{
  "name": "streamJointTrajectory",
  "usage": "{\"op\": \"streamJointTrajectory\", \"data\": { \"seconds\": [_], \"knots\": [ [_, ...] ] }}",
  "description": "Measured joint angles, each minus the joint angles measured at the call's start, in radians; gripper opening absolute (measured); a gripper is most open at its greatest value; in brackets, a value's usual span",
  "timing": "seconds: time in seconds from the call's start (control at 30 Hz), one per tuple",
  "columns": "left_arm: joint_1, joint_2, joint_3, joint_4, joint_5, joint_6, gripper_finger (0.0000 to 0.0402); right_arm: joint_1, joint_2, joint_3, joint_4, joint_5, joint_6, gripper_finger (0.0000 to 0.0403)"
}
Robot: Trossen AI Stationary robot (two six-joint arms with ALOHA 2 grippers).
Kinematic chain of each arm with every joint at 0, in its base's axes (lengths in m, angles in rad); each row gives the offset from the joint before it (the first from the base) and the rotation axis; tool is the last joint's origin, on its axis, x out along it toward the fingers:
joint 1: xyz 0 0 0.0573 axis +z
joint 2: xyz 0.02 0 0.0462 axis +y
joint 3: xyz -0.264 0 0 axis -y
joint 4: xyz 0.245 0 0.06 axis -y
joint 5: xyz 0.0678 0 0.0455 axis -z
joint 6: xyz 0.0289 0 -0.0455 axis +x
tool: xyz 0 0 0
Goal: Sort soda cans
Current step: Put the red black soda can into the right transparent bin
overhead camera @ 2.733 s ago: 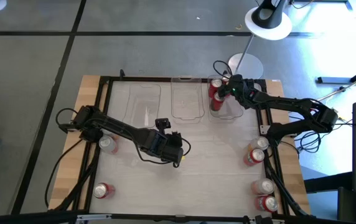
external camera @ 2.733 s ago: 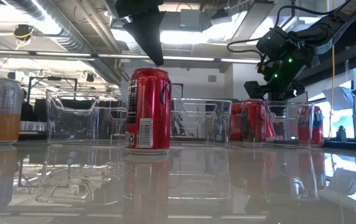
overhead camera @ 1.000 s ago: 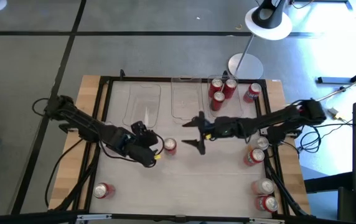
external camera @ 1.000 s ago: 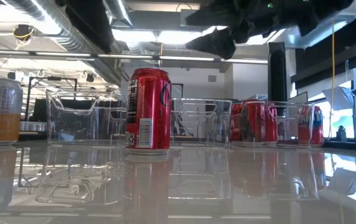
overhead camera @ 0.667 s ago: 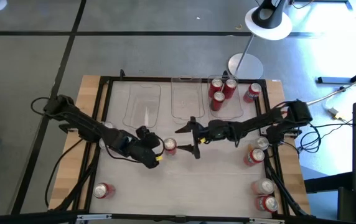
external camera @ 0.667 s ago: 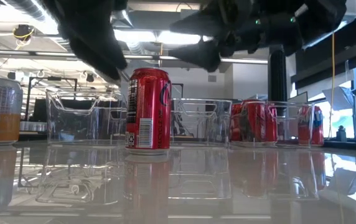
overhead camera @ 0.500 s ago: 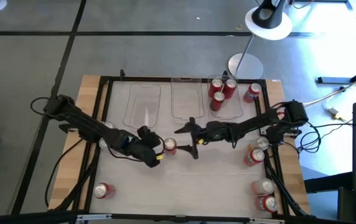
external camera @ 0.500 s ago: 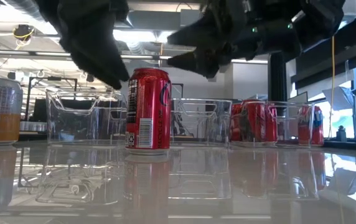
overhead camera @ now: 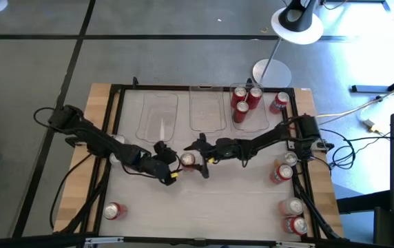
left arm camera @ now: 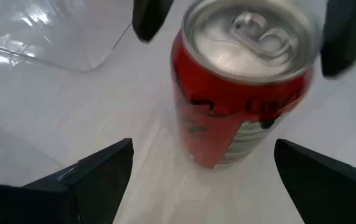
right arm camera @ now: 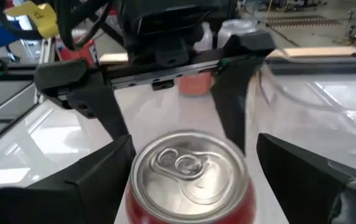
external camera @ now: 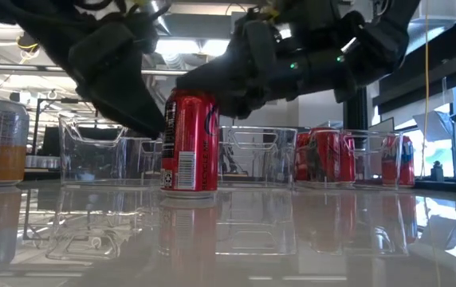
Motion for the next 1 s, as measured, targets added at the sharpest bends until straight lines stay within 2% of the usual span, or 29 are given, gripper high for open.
{"op": "streamJointTrajectory", "data": {
  "seconds": [0.3, 0.57, 0.77, 1.0],
  "knots": [
    [0.020, 0.002, -0.039, 0.087, 0.002, 0.027, 0.0372, -0.002, 0.051, 0.033, -0.056, -0.021, 0.005, 0.0341],
    [0.021, 0.002, -0.039, 0.114, 0.000, 0.060, 0.0372, -0.009, 0.076, 0.033, -0.038, -0.019, 0.023, 0.0340],
    [0.021, 0.002, -0.039, 0.110, 0.000, 0.057, 0.0372, -0.006, 0.071, 0.033, -0.045, 0.016, 0.025, 0.0290],
    [0.021, 0.002, -0.039, 0.111, -0.001, 0.042, 0.0372, -0.006, -0.014, 0.008, -0.103, 0.037, 0.028, 0.0290]
  ]
}}
